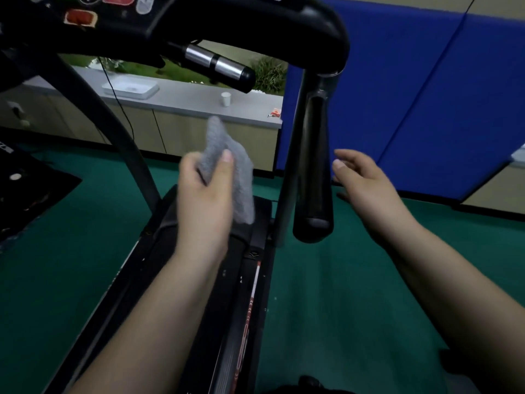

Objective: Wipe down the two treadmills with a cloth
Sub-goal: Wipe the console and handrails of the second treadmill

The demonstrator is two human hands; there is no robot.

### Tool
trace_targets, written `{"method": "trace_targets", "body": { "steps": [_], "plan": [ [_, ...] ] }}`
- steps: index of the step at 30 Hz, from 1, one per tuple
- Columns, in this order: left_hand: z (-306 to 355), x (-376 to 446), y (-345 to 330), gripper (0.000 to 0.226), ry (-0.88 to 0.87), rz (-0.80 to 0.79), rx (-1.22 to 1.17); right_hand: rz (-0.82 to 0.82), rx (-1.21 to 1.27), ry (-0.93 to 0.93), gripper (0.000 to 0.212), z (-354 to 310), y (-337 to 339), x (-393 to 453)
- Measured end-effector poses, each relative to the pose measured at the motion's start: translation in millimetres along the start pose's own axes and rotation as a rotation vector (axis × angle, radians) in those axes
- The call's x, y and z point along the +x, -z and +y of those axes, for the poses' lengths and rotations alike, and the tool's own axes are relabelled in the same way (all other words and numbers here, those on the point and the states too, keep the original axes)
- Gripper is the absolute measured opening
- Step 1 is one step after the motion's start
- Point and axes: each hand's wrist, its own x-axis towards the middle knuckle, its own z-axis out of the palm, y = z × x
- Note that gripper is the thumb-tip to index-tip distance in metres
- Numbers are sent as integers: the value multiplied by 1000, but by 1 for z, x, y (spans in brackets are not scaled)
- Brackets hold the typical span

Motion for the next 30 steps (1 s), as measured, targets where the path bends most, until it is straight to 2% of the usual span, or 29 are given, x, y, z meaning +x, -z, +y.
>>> {"method": "trace_targets", "body": {
  "steps": [3,5,6,8,13,16,18,20,24,27,30],
  "plan": [
    [-26,-40,-24,26,22,-256,49,-15,-1,-61,38,-1,-12,8],
    [-38,-62,-41,46,85,-447,-167,10,7,-91,38,-4,-17,14],
    [-45,-62,-48,51,140,-474,-315,19,19,-111,39,-5,-19,17],
    [-54,-45,-57,53,240,-481,-506,42,55,-158,40,-7,-23,20],
    [-58,4,-73,58,420,-535,-437,79,79,-212,38,-16,-28,21],
    [-64,-8,-68,51,350,-515,-434,96,75,-238,39,-21,-31,20],
    [-73,-35,-58,56,275,-481,-435,109,48,-246,37,-24,-35,19],
    [-79,-52,-55,63,271,-435,-454,115,-5,-244,37,-25,-37,19],
    [-76,-13,-78,65,238,-446,-416,125,1,-257,37,-25,-38,18],
    [-74,38,-101,48,218,-513,-308,136,-70,-226,38,-25,-38,19],
    [-77,43,-102,43,252,-515,-312,137,-103,-203,40,-23,-37,21]
  ]
}}
